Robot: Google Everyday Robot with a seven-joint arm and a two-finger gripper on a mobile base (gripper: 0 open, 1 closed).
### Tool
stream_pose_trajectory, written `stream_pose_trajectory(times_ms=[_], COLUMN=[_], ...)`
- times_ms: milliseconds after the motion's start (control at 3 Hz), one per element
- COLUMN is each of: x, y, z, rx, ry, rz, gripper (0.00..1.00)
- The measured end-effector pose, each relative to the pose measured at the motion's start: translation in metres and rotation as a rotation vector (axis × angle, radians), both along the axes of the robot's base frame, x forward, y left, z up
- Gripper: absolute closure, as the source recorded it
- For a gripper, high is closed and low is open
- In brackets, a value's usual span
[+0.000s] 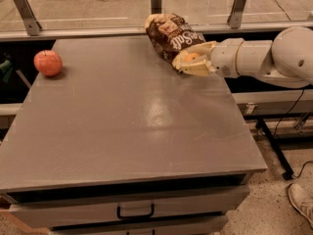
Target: Move orange near brown chip bag
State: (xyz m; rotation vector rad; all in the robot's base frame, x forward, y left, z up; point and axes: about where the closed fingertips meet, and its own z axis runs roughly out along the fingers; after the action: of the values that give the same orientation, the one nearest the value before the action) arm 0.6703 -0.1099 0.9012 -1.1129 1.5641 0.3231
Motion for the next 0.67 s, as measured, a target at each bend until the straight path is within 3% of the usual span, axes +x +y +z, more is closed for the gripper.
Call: stream_pose_trajectory(times_ms=[333, 667], x=[0.005, 0.008], y=[0.003, 0.007], z=[-0.012, -0.022], rx=[0.028, 0.049], ry=[0.020, 0.041], rz=[-0.009, -0.013], gripper=[0.12, 0.00])
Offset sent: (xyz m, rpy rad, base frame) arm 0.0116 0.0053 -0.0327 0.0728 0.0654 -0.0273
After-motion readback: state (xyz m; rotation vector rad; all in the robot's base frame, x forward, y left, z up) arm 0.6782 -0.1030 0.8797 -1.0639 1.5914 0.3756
